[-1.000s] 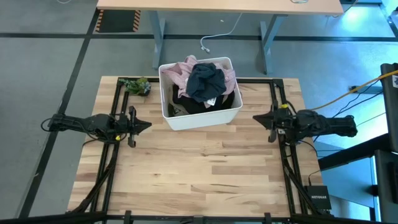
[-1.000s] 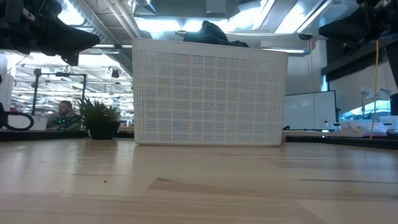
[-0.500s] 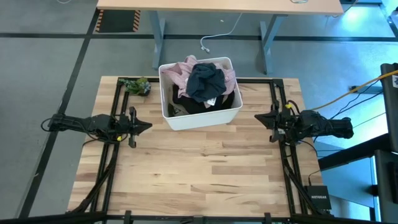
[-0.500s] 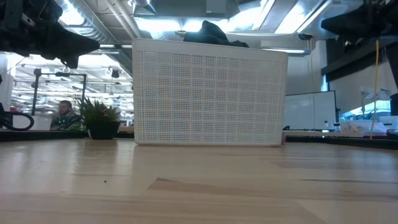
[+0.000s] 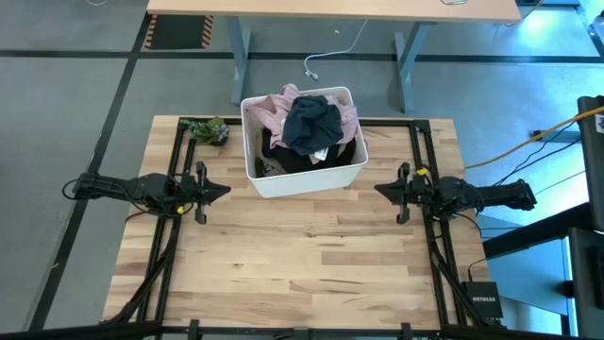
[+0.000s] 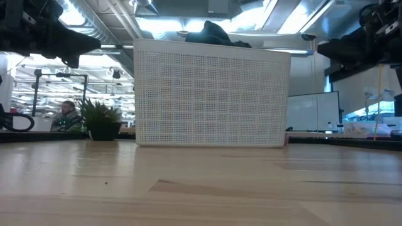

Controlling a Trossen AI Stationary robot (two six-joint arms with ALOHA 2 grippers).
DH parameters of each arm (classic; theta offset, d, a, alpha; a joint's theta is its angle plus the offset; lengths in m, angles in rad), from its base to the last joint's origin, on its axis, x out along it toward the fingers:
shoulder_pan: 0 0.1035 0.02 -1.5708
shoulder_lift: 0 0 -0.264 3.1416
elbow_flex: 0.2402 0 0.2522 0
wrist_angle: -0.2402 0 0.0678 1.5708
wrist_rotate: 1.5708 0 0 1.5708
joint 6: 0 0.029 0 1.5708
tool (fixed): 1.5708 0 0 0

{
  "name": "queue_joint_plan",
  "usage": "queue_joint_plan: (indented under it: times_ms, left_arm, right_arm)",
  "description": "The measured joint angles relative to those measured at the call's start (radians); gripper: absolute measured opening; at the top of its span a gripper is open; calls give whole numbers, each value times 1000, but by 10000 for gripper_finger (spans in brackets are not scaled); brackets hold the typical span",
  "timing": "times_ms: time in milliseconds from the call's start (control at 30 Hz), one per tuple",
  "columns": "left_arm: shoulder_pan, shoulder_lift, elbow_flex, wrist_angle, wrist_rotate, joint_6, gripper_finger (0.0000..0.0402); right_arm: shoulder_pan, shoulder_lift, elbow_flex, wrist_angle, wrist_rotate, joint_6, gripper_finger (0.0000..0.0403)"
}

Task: Sort clothes
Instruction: Return to Home Position

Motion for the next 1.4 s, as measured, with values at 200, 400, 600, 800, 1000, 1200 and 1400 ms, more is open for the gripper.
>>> queue_joint_plan:
  times_ms: [200, 400, 600, 800, 1000, 1200, 1400]
  left_arm:
    - [0, 0, 0, 21, -1, 14, 15]
    - [0, 0, -1, 16, -2, 28, 15]
    - [1, 0, -63, 125, -68, 34, 15]
    - [5, 0, -63, 127, -74, 25, 15]
    - [5, 0, -63, 123, -73, 68, 15]
    - [5, 0, -63, 122, -72, 71, 15]
    - [5, 0, -63, 122, -72, 71, 15]
  right_arm:
    - [0, 0, 0, -3, -27, 1, 10]
    - [0, 0, 0, -2, -34, 0, 11]
    - [0, 0, 0, -6, -34, -2, 11]
    - [0, 0, 0, -6, -35, -5, 11]
    - [0, 0, 0, -6, -35, -5, 11]
    - [0, 0, 0, -6, -33, -6, 18]
    - [0, 0, 0, -6, -33, -6, 25]
